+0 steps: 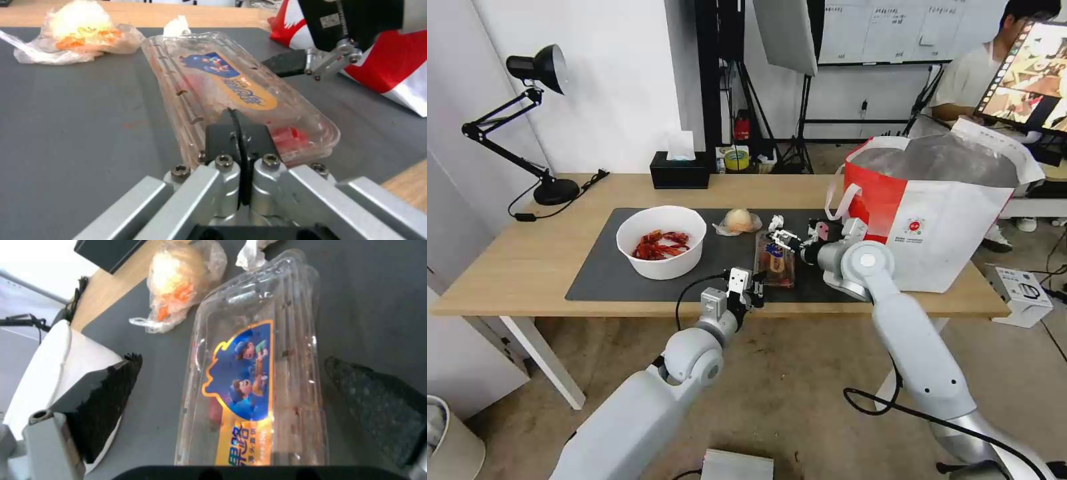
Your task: Pick up the trash from the table and place it into the takeout bag.
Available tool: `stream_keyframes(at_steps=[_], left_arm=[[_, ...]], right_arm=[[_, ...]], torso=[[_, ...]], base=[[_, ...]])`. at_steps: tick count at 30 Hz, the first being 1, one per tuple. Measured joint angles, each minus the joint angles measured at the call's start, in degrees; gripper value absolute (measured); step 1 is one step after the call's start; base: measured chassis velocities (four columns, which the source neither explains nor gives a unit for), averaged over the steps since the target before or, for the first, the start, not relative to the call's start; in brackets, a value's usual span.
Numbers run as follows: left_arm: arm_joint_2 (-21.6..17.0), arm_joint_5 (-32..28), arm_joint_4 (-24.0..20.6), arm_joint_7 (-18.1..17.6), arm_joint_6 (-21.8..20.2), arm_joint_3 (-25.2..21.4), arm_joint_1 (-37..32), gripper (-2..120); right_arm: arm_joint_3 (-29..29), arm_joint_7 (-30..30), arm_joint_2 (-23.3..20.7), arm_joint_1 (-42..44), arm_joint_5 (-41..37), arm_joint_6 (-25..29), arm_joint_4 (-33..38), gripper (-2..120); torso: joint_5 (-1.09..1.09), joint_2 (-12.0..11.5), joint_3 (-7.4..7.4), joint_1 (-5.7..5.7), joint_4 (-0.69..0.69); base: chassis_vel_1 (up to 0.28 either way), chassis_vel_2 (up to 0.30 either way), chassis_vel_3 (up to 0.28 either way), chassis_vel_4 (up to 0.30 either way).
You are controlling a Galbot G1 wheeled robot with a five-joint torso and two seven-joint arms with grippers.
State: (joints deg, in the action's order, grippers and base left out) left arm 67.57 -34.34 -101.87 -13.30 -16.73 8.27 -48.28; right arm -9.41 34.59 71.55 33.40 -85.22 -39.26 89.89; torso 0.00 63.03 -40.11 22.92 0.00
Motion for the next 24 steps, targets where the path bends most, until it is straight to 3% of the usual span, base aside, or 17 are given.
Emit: stream_keyframes(at_steps=[24], left_arm=[[-0.56,-0.19,-0.58,0.04,0.03,0.62,0.31,0]], right_arm=[[1.56,1.85,2.38,-1.57,0.51,-1.34,-2.42,100]], torso=[[0.00,-0.01,0.00,0.00,0.00]], base=[[0.000,0.000,0.000,0.000]])
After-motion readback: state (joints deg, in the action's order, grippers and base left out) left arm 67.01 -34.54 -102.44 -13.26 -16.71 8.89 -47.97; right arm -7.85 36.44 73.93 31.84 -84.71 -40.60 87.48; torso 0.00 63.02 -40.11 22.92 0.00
